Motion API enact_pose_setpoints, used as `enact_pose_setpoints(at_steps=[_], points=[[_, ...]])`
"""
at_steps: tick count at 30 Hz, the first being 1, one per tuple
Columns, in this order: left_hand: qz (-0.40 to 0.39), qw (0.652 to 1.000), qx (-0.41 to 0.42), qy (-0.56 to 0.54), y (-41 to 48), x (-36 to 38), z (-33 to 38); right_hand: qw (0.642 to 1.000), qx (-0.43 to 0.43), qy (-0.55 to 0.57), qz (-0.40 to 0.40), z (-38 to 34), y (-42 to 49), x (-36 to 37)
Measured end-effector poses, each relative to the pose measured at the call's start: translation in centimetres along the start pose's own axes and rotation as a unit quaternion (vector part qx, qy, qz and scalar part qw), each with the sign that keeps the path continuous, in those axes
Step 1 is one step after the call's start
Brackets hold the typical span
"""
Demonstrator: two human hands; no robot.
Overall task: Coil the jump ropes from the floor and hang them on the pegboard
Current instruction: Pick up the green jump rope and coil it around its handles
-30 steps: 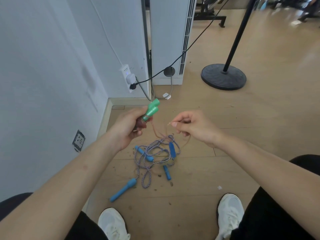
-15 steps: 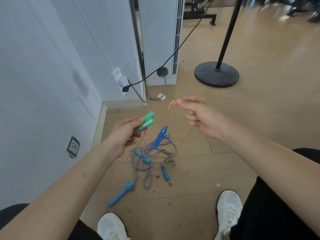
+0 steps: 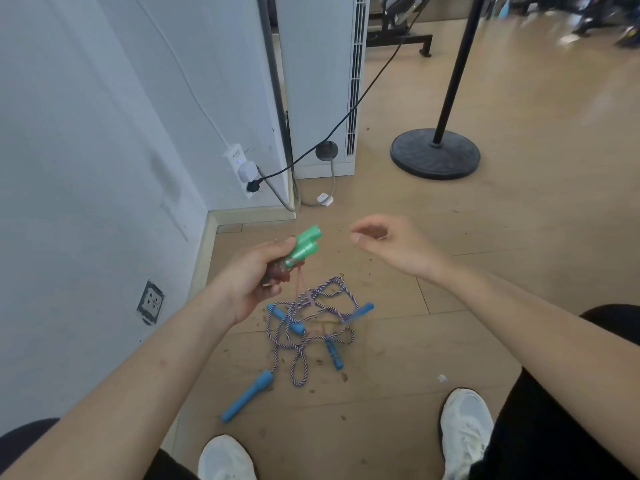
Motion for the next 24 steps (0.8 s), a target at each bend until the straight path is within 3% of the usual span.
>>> enact_pose_setpoints(at_steps=[4, 7, 12, 16, 20, 24], points=[[-0.018, 0.999, 0.028, -0.025, -0.5, 0.8, 0.5, 0.984, 0.033, 0.138, -0.108, -0.5, -1.0, 2.3], [-0.008, 0.996, 0.027, -0.084, -0.5, 1.1, 0.7, 0.968, 0.074, 0.132, -0.200, -0.4, -2.4, 5.1], [0.016, 0.986, 0.027, -0.163, -0.5, 0.9, 1.0, 0.947, 0.065, 0.137, -0.285, -0.7, -4.0, 7.4], [0.063, 0.989, 0.071, -0.114, -0.3, 0.3, 1.1, 0.954, 0.050, 0.149, -0.257, -1.2, -4.5, 7.3], [0.139, 0.967, 0.205, 0.061, -0.4, -0.6, 1.6, 0.982, -0.035, 0.094, -0.160, -2.1, -4.9, 5.9], [0.080, 0.927, 0.290, 0.224, -0.1, -0.2, 1.3, 0.985, -0.081, 0.127, -0.085, -2.9, -4.8, 4.3]])
Point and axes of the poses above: each hand's wrist, its own y-axis towards the middle knuckle, its own x-axis out of the palm, z = x × y, the point moved 4 cm from there along y, towards the middle knuckle, and after that the axes turned 12 degrees about x, right-handed, at the moved point
